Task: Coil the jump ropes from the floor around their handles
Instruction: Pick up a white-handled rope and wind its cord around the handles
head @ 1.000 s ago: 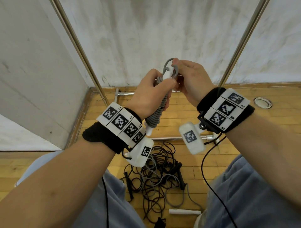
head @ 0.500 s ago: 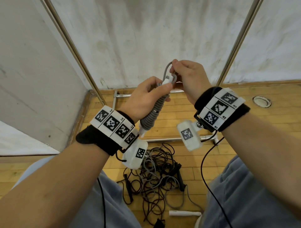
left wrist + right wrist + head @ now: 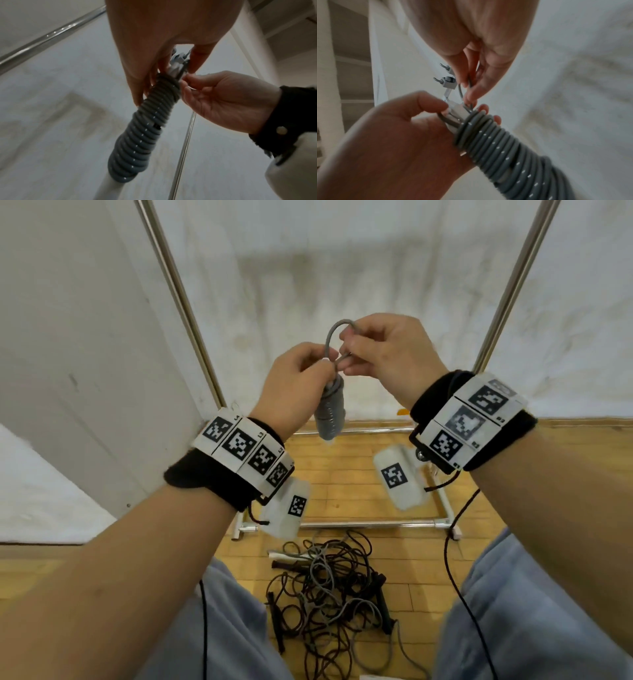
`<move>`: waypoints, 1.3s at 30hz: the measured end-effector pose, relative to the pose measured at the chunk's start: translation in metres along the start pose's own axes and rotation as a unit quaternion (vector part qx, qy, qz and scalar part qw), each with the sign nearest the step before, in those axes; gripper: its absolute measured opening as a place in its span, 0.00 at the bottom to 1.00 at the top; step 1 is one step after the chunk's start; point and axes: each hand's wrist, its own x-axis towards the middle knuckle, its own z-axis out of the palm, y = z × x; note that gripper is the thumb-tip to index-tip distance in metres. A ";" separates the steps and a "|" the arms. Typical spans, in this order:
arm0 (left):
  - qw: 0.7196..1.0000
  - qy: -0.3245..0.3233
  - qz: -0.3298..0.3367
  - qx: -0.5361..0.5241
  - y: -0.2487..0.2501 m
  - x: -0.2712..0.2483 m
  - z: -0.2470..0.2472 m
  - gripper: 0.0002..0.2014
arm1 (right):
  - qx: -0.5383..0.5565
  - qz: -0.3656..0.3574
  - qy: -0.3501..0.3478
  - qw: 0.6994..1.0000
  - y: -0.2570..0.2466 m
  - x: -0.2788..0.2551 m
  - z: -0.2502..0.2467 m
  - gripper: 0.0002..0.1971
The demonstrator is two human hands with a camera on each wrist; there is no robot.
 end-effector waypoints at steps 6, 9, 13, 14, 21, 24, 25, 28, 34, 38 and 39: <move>0.994 0.067 0.080 0.017 0.056 0.008 -0.037 0.03 | -0.018 -0.065 0.046 0.997 -0.070 0.010 0.026 0.09; 0.987 0.108 0.114 0.021 0.088 0.014 -0.061 0.08 | -0.046 -0.100 0.055 0.992 -0.108 0.017 0.038 0.09; 0.979 0.140 0.149 0.023 0.130 0.025 -0.090 0.09 | -0.056 -0.137 0.061 0.987 -0.154 0.029 0.052 0.06; 0.975 0.150 0.162 0.024 0.139 0.029 -0.096 0.09 | -0.045 -0.139 0.059 0.987 -0.164 0.034 0.055 0.06; 0.954 0.210 0.210 0.041 0.177 0.070 -0.124 0.07 | 0.008 -0.136 0.041 0.990 -0.206 0.082 0.067 0.09; 0.951 0.225 0.209 0.039 0.188 0.094 -0.133 0.09 | 0.028 -0.121 0.033 0.992 -0.216 0.108 0.072 0.09; 0.949 0.232 0.210 0.041 0.192 0.102 -0.135 0.09 | 0.030 -0.118 0.033 0.992 -0.219 0.118 0.073 0.09; 0.941 0.263 0.207 0.051 0.199 0.127 -0.144 0.05 | 0.028 -0.111 0.033 0.993 -0.228 0.145 0.078 0.07; 0.925 0.306 0.221 0.050 0.207 0.171 -0.162 0.07 | 0.023 -0.128 0.035 0.991 -0.239 0.193 0.095 0.08; 0.925 0.312 0.216 0.024 0.212 0.195 -0.174 0.08 | 0.014 -0.138 0.056 0.989 -0.245 0.222 0.105 0.15; 0.926 0.308 0.215 0.024 0.212 0.200 -0.176 0.08 | 0.005 -0.134 0.066 0.989 -0.245 0.230 0.106 0.15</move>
